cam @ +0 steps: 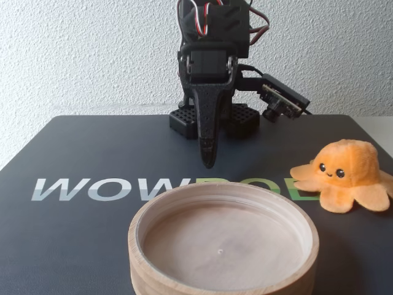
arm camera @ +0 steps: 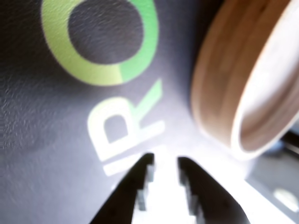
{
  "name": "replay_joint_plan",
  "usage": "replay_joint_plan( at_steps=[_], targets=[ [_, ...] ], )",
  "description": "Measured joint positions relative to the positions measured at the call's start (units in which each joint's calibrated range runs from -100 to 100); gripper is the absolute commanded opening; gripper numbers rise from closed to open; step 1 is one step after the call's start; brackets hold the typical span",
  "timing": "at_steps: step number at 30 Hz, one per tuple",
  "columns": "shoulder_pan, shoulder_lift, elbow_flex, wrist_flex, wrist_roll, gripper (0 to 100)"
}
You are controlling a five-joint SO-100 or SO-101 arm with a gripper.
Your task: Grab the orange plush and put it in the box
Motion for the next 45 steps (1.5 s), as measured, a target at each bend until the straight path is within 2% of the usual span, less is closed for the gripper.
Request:
replay_joint_plan(
  at_steps=[5,8,11,13,16,20,27,30,31,33,35,42,45],
  targets=[
    [-12.82,0.94,-4.04,-3.18,-0.15,6],
    [-22.18,7.66,-4.76,-4.30,-0.15,6],
    [-29.62,12.93,-5.30,-7.82,-0.15,17],
    [-33.53,16.67,-7.63,-9.37,-2.32,29],
    [-36.77,23.05,-10.51,-11.35,-3.35,37],
    [-37.51,29.26,-13.47,-13.41,-3.65,37],
    [-37.07,44.66,-11.67,-31.89,-4.07,37],
    [-38.54,54.70,-13.83,-37.56,-7.00,37],
    [-39.35,57.68,-14.82,-39.11,-7.57,37],
    [-40.01,63.72,-16.97,-41.60,-7.77,27],
    [-40.68,66.52,-17.60,-43.75,-7.77,1],
    [-36.99,68.40,-24.34,-37.39,-8.65,1],
    [-30.88,68.57,-37.81,-22.69,-7.72,1]
  ],
)
